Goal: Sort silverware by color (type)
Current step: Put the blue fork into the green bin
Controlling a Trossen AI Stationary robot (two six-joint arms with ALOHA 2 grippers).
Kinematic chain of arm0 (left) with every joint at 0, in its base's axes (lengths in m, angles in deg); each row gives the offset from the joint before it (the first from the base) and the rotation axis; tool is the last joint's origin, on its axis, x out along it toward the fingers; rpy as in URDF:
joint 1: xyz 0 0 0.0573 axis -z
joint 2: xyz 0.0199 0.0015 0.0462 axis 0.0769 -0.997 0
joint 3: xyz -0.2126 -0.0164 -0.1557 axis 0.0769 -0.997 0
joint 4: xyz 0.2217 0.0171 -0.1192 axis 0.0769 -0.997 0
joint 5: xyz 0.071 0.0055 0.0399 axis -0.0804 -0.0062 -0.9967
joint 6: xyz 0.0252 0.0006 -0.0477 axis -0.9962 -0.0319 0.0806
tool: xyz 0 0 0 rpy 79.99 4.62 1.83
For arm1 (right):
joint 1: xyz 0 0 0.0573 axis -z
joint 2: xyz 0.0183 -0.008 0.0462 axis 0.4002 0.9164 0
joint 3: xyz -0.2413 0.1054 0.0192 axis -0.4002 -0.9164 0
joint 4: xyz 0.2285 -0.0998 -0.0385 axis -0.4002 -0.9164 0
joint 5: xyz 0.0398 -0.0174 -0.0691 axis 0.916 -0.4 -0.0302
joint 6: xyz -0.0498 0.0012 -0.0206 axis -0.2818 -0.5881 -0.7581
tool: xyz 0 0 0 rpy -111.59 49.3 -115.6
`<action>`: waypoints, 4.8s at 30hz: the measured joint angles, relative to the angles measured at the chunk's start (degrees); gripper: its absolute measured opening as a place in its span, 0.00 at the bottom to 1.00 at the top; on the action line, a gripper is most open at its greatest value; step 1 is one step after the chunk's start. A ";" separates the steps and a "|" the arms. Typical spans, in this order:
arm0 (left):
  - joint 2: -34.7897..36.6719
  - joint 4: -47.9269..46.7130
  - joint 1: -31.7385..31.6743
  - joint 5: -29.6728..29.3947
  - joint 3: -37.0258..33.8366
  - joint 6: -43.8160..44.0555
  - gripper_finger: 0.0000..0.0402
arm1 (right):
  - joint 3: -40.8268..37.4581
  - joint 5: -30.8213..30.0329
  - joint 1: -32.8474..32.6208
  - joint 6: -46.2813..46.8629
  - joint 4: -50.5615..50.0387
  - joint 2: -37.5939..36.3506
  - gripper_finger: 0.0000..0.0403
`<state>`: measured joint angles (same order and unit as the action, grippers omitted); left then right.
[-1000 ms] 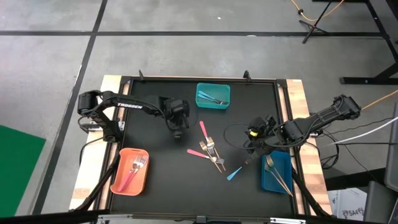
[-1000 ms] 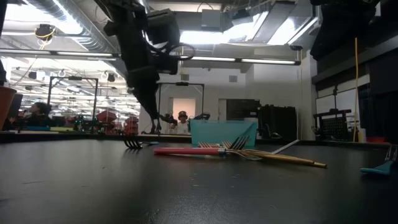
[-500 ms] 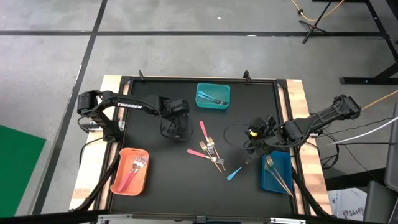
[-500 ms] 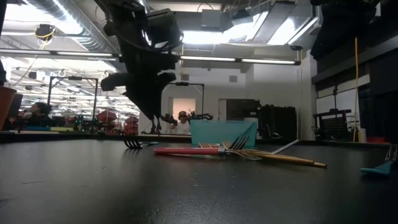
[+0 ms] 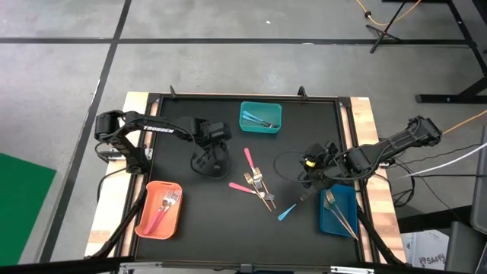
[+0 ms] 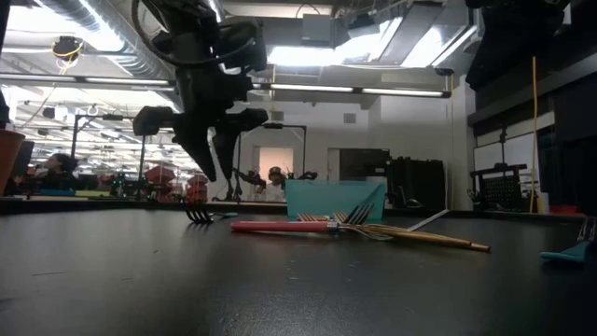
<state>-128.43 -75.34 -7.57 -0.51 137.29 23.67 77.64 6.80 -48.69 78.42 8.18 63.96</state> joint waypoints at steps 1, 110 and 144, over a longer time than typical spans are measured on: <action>0.00 -0.08 -0.01 0.41 0.00 -1.00 0.25 | 0.00 0.00 0.00 -0.02 0.00 0.00 0.24; -7.06 14.62 -2.36 0.22 16.38 -1.73 0.02 | 0.02 1.55 0.00 0.01 0.04 0.00 0.24; -23.29 41.69 -14.90 0.51 17.57 -3.91 0.02 | -0.02 0.42 0.00 0.01 0.00 -0.02 0.24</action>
<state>-151.72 -33.66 -22.47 0.00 154.86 19.76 77.62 7.22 -48.69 78.42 8.18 63.94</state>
